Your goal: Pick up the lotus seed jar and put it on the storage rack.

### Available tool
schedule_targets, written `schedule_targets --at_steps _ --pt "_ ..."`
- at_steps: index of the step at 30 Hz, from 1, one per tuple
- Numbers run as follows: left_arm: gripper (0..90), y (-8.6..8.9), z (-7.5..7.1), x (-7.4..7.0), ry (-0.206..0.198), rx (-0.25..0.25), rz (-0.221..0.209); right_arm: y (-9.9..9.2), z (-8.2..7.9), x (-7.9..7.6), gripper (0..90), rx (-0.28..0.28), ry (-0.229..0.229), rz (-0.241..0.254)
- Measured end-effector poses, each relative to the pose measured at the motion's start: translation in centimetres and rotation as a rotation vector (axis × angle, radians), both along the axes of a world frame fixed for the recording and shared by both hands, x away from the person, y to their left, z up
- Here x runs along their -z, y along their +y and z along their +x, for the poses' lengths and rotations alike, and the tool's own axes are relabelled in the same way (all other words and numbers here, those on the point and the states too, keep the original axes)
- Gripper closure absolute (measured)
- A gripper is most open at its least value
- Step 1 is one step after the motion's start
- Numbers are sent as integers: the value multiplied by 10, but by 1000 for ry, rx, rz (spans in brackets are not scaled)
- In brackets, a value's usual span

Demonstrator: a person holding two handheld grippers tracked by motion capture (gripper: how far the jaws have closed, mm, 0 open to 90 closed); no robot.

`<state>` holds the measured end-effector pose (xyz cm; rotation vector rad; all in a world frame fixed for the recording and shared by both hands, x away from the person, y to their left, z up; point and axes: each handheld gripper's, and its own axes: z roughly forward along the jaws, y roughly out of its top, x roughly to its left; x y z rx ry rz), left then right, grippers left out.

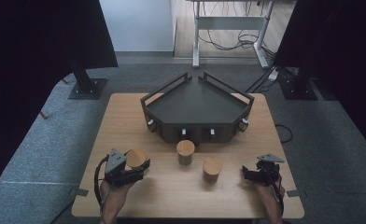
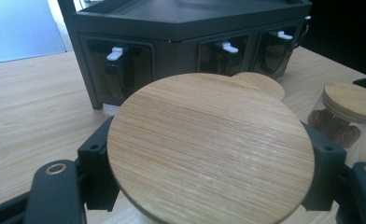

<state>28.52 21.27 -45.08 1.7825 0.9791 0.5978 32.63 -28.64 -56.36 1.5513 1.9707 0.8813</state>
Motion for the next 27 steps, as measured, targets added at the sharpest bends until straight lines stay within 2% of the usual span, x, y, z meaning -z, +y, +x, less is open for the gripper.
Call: schedule_targets --at_steps 14,27 --pt "249 2 19 -18 -1 10 -23 0 0 0 81 0 0 0" --pt "248 1 39 -34 -8 10 -25 0 0 0 81 0 0 0"
